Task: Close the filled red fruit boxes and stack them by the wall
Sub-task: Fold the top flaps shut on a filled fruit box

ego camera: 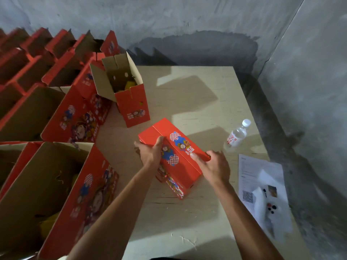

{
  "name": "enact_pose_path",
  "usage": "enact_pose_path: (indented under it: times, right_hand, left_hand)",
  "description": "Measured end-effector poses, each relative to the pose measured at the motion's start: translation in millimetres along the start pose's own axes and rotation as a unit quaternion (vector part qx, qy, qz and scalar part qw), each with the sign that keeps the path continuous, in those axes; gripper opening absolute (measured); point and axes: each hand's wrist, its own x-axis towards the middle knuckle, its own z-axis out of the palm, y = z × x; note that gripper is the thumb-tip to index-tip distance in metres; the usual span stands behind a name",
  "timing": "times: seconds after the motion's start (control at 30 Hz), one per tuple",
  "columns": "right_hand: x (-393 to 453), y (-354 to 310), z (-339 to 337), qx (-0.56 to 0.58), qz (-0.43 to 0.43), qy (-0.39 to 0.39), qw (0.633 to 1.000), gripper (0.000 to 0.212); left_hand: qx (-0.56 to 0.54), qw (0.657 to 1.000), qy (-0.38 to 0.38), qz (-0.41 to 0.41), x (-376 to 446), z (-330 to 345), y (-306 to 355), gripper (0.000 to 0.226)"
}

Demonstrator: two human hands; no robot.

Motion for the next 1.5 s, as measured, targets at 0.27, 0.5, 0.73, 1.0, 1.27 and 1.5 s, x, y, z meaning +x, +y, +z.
enact_pose_path:
  times: [0.27, 0.5, 0.73, 1.0, 1.27, 1.5]
  right_hand:
    - [-37.5, -21.4, 13.8, 0.036, 0.048, -0.071, 0.996, 0.085]
    - [-42.7, -52.0, 37.0, 0.288, 0.104, -0.183, 0.934, 0.036]
    - [-20.7, -83.2, 28.7, 0.472, 0.280, -0.138, 0.824, 0.015]
    - [13.9, -140.0, -8.6, 0.423, 0.062, -0.143, 0.893, 0.015]
    - [10.3, -170.4, -0.1, 0.493, 0.163, -0.225, 0.825, 0.032]
    - [22.2, -194.3, 1.6, 0.413, 0.165, -0.224, 0.867, 0.031]
  left_hand:
    - [0.033, 0.997, -0.068, -0.018, -8.5, -19.9, -5.0, 0.057]
    - [0.120, 0.983, -0.134, -0.029, 27.1, -43.8, 23.3, 0.067]
    - [0.215, 0.972, -0.092, 0.033, 22.0, -47.3, 31.3, 0.051]
    - [0.190, 0.945, -0.147, 0.221, -3.7, -15.3, 111.5, 0.053]
    - [0.237, 0.914, -0.133, 0.302, -12.2, -28.4, 112.4, 0.034]
    - [0.207, 0.928, -0.091, 0.295, -5.4, -46.8, 109.3, 0.027]
